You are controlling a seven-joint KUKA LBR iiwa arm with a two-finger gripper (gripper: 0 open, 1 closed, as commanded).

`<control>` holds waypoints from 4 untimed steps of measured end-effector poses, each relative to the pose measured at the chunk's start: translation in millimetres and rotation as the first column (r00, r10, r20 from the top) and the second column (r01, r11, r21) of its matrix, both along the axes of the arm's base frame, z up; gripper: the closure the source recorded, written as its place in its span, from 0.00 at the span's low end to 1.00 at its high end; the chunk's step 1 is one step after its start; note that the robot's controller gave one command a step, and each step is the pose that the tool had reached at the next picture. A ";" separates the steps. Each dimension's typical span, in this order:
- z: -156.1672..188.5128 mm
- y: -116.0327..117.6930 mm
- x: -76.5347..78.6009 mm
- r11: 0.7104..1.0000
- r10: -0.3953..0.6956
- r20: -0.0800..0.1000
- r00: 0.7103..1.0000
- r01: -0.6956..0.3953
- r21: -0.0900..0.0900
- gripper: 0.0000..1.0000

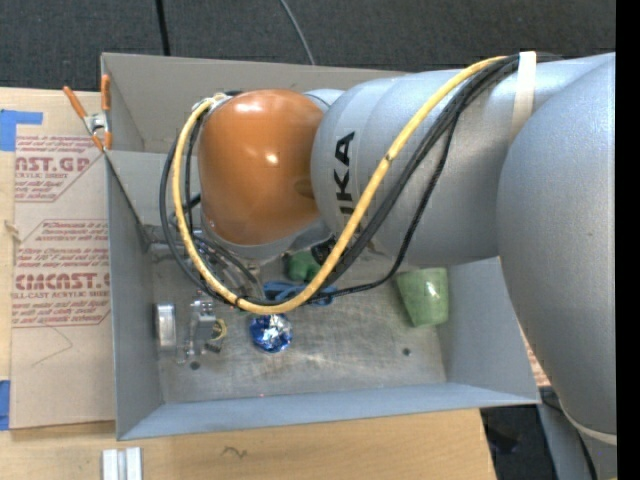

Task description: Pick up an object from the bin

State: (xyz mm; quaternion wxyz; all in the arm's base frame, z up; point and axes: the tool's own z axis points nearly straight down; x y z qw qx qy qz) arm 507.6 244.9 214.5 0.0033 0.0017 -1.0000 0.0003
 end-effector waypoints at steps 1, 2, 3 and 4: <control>-60.2 -95.4 78.6 1.000 0.012 0.007 1.000 -0.012 -0.003 0.00; -137.2 -167.2 12.4 0.995 0.097 -0.005 0.995 -0.097 -0.002 0.00; -142.6 -103.3 24.0 0.985 0.170 0.011 0.985 -0.170 0.001 0.00; -142.1 -177.0 0.4 0.992 0.125 0.013 0.992 -0.125 0.002 0.00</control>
Offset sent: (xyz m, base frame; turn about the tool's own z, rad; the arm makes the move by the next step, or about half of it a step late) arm 0.0764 -0.0892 -0.0564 -0.0198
